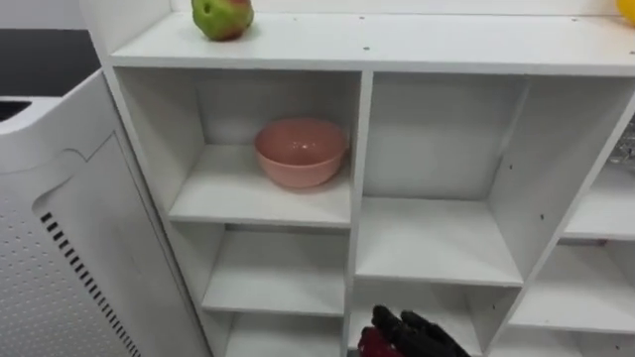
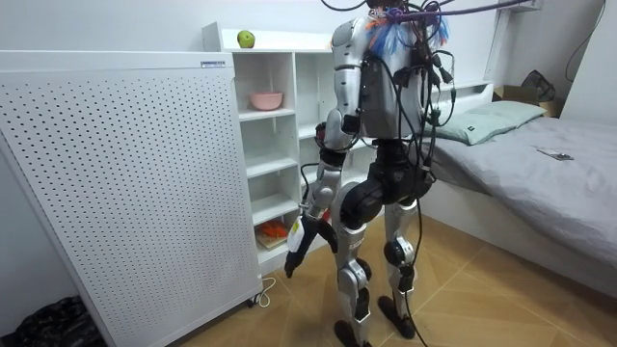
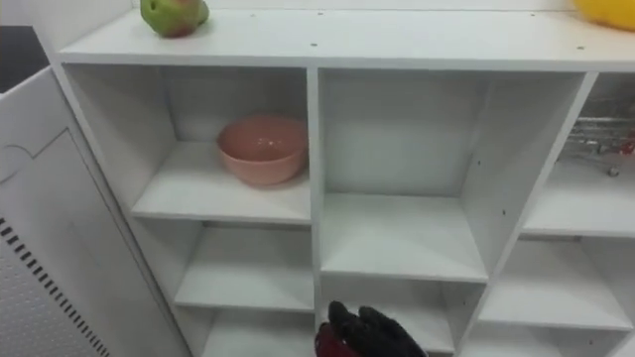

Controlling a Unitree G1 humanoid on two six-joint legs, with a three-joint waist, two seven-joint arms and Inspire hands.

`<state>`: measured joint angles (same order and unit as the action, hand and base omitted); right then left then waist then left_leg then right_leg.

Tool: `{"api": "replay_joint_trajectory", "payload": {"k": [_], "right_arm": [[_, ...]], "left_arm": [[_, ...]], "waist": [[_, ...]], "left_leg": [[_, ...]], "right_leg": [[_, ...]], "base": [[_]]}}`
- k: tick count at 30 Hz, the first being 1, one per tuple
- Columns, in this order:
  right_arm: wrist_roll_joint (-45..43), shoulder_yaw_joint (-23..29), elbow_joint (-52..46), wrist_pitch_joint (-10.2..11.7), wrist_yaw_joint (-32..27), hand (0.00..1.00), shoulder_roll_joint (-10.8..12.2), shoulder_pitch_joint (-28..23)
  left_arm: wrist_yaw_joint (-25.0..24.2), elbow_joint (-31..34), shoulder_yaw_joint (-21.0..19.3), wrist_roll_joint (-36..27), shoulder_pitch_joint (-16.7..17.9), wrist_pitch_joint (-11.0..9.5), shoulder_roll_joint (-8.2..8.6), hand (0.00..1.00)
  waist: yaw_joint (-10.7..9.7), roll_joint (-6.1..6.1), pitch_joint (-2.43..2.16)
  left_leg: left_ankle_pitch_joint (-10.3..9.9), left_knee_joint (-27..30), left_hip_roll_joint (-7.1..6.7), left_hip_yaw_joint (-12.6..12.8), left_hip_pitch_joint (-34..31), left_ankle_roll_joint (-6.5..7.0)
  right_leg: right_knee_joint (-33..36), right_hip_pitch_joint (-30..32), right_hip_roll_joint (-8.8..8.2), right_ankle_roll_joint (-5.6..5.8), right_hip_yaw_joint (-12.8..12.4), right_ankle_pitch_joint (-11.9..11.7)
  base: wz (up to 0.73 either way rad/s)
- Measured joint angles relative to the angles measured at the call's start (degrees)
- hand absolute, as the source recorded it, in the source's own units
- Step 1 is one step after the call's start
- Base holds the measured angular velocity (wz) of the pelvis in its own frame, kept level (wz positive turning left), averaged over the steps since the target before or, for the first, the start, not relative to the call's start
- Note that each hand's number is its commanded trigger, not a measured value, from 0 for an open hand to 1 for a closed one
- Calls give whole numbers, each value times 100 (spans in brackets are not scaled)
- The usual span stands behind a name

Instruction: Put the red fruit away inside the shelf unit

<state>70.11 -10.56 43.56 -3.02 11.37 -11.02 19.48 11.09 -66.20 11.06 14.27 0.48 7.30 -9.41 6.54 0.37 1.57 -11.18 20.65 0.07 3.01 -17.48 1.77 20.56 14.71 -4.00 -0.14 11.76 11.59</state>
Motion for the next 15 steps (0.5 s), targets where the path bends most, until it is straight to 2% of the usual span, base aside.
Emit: {"api": "replay_joint_trajectory", "payload": {"k": [1, 2, 3, 5, 9, 13, 15], "right_arm": [[189, 73, 69, 1, -20, 100, 11, 28], [473, 169, 205, 8, -72, 100, 12, 94], [680, 249, 330, 4, -123, 100, 15, 148], [921, 347, 470, 0, -206, 100, 14, 266], [1473, 598, 574, 4, -405, 100, -2, 570], [1941, 892, 637, 19, -576, 100, -10, 932], [2242, 999, 826, 67, -609, 100, -65, 1294]], "left_arm": [[1, -1, 26, -48, -14, 1, -2, 0], [2, -3, 79, -94, -37, 7, -3, 0], [2, -1, 128, -123, -51, 17, -3, 0], [5, -3, 206, -124, -96, 32, -9, 0], [3, 213, 369, -132, -89, 28, -22, 0], [3, 228, 428, -272, -83, 48, -18, 0], [5, 275, 553, -465, -83, 101, -27, 0]], "waist": [[2, 1, 6], [4, 11, 51], [8, 13, 75], [22, 13, 101], [120, 36, 118], [184, 61, 123], [202, 72, 122]], "left_leg": [[-1, 65, -17, 4, -106, 6], [6, 180, -49, 2, -292, 21], [6, 298, -79, 1, -496, 35], [-22, 569, -91, 12, -914, 71], [-52, 1062, -99, 20, -1834, 76], [-45, 1325, -103, 95, -2303, 80], [-45, 1452, -133, 115, -2526, 79]], "right_leg": [[95, 113, -26, 6, -6, 40], [292, 332, -81, -3, -5, 91], [498, 565, -120, -5, -27, 139], [891, 1037, -188, -19, -60, 235], [1442, 1999, -201, -66, -249, 377], [1823, 2520, -311, -134, -214, 445], [2040, 2790, -377, -167, -217, 496]], "base": [[8], [9], [9], [6], [0], [3], [5]]}}
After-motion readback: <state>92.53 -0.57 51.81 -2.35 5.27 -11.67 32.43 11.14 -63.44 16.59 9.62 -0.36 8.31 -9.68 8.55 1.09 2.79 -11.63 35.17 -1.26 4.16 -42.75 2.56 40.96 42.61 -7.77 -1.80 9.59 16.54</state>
